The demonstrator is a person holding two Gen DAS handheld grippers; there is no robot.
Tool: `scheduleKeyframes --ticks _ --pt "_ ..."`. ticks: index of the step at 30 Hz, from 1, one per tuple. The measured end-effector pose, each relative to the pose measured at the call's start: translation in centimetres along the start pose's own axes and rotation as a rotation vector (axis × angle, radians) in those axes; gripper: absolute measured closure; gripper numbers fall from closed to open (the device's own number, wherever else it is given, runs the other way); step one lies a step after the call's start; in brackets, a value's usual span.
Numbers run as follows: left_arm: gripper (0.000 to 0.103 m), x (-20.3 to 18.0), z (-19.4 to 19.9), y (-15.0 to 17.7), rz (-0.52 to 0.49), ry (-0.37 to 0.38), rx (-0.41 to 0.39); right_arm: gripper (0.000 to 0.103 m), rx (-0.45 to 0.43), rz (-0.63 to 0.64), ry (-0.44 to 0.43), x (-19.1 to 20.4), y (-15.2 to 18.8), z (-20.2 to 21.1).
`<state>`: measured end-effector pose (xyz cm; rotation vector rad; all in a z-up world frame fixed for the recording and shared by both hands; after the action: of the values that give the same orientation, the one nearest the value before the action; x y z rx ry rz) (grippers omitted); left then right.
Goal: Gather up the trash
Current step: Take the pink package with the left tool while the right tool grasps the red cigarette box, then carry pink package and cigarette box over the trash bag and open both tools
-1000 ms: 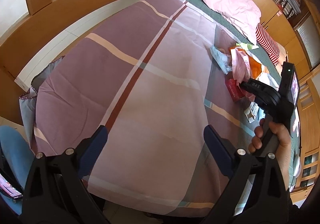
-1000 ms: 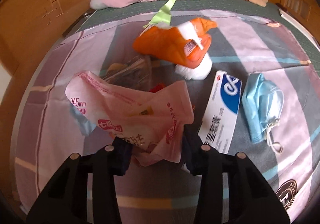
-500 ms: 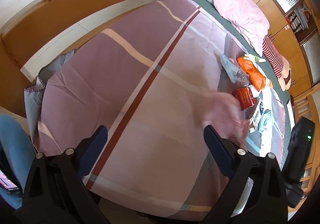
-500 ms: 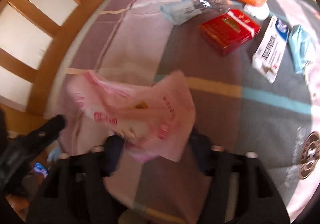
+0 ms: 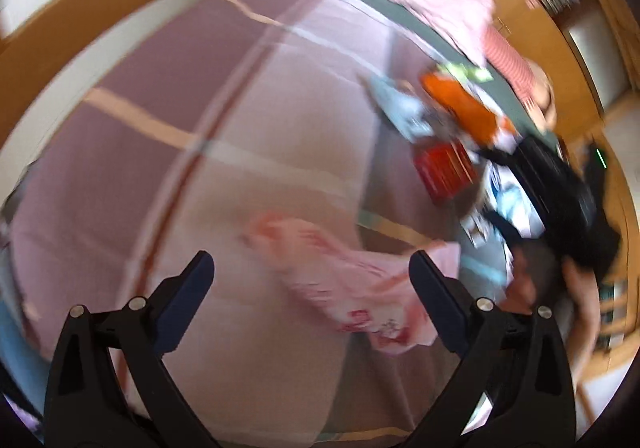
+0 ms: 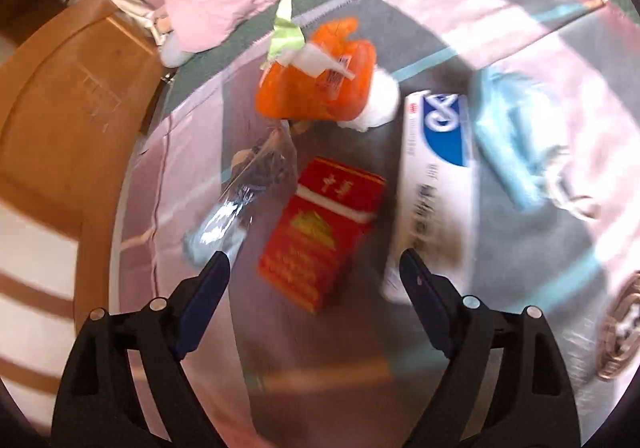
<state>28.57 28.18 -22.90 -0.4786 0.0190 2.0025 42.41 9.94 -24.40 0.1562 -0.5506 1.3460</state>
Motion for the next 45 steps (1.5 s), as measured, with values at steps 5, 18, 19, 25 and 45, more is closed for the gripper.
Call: scheduleKeyframes --ticks 5,18,19,25,45 --pt "0.006 -0.9 -3.5 1.7 -0.088 -0.019 0.123 0.018 0.015 0.151 0.204 1.6 -1.5 -3.7" --pt "0.072 0.3 -2.5 1.4 -0.036 0.024 0.057 0.042 0.072 0.253 0.226 1.6 1.0 -2.3" --pt "0.073 0.2 -2.0 1.4 -0.033 0.042 0.046 0.042 0.079 0.271 0.230 1.9 1.5 -1.9" --pt "0.075 -0.1 0.8 1.2 -0.034 0.112 -0.019 0.042 0.136 0.347 0.184 3.2 5.8 0.4" --pt "0.077 1.5 5.6 1.6 -0.023 0.208 -0.131 0.042 -0.055 0.349 0.132 1.9 8.3 7.6"
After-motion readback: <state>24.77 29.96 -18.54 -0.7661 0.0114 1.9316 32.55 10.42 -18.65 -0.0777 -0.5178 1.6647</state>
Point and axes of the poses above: each gripper's, at about its wrist camera, not at the fingertips, and z roughly against the way its jaws point, x to its left, y to its underside, the point moved 8 cm from there along -z, roughly the way its jaws point, and after that the axes turned 11 degrees about x, right-handed, at the moved point
